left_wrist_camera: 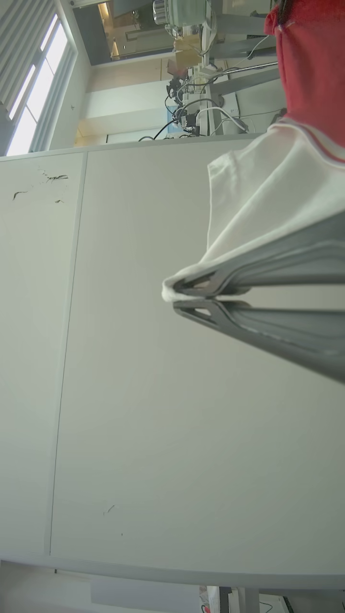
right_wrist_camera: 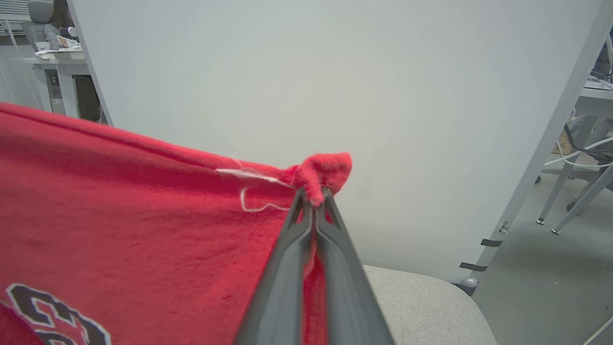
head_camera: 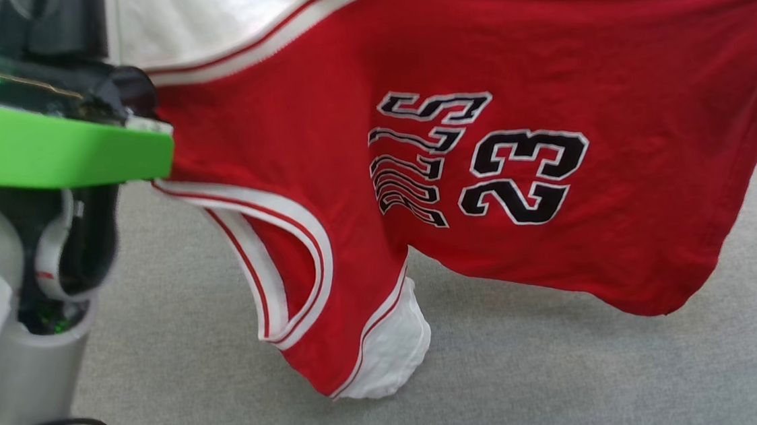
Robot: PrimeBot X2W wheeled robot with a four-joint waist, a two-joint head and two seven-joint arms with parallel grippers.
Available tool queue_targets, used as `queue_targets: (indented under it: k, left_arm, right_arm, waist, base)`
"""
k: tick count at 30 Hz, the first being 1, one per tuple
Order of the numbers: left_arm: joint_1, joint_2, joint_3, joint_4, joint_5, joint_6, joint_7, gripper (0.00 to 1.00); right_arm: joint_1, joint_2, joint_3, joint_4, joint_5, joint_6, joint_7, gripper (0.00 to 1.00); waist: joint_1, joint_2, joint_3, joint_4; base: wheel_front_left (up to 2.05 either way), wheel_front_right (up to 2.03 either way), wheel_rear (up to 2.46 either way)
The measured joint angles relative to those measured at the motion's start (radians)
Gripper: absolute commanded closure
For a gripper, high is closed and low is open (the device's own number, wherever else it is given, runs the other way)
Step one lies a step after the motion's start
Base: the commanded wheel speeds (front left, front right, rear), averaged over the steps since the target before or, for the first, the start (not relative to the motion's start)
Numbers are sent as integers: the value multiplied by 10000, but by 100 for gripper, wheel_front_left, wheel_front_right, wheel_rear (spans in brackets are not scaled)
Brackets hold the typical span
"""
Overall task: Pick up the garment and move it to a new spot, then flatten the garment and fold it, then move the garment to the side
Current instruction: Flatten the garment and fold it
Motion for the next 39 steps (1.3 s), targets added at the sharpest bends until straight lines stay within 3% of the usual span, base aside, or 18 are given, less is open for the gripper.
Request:
queue_targets:
  k: [7,13,20,29,39]
  left_arm:
    - [-1586,629,111,305,230,-587,293,100]
    - [-3705,1244,132,1198,539,-1427,639,100]
    - [-6635,1453,-117,3032,1085,-2276,721,100]
    - [-10772,1509,-1133,6573,2656,-2945,-199,100]
    - [-12875,1007,-1825,9643,3104,-3047,-1898,100]
  right_arm:
    - [-1077,-284,-2,301,-416,0,-683,100]
    - [-3080,-671,585,1108,-704,4,-1331,100]
    - [-5864,-658,1417,2819,-1028,6,-2243,100]
    - [-9543,303,2316,5979,-1883,13,-3969,100]
    - [-11700,1369,2142,8955,-2922,15,-5632,100]
  waist:
    - [0,0,1017,31]
    - [0,0,2184,70]
    - [1,0,3678,88]
    - [3,0,5706,-35]
    - [3,0,7067,-285]
  base:
    - [0,0,0]
    - [0,0,0]
    - [0,0,0]
    - [0,0,0]
    - [0,0,0]
